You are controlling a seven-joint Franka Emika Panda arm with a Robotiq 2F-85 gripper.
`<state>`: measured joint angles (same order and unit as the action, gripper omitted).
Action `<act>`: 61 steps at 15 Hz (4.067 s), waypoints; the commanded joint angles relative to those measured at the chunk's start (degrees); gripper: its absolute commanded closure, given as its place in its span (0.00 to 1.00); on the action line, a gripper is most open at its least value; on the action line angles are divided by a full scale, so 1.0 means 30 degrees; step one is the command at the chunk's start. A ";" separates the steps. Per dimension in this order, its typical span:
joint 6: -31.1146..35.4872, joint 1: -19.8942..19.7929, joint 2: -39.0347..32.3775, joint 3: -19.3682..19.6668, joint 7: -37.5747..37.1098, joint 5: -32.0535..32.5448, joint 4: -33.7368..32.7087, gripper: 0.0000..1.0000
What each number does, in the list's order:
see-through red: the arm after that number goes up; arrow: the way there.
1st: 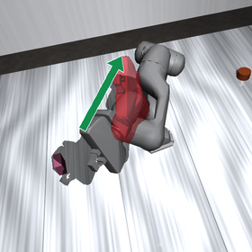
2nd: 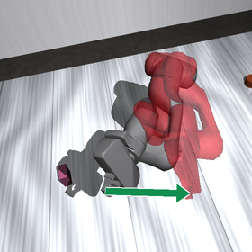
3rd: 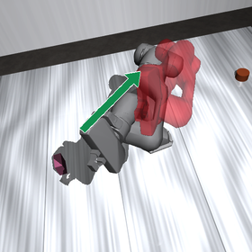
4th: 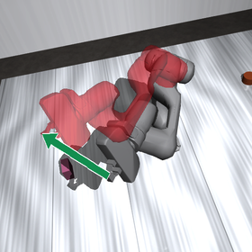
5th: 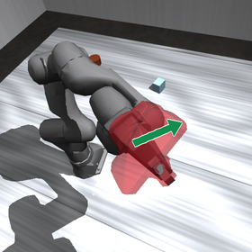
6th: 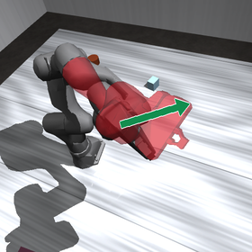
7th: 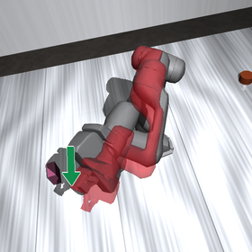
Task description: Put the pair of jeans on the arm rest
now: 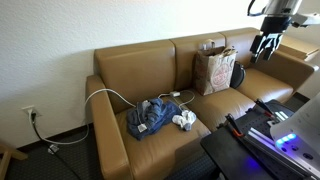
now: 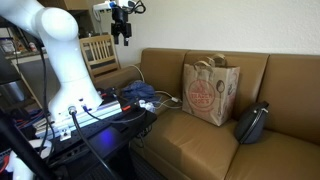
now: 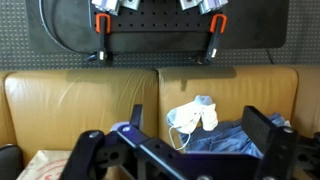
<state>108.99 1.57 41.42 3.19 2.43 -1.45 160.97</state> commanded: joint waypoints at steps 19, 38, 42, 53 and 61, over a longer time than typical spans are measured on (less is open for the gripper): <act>1.1921 0.6481 -1.3264 -0.6036 -0.0088 -0.4817 -0.3527 0.00; 1.6062 0.7237 -2.6654 -0.4558 -0.9270 -0.4566 -1.0713 0.00; 1.5828 0.7193 -2.7007 -0.4603 -0.9661 -0.4560 -1.1070 0.00; 1.8657 1.2175 -2.9760 -0.1747 -1.3666 -0.2676 -1.4470 0.00; 1.9290 1.6145 -3.3968 0.1629 -1.6929 -0.2347 -1.9238 0.00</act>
<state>165.93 49.17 -55.54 6.96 -46.93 -8.99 108.99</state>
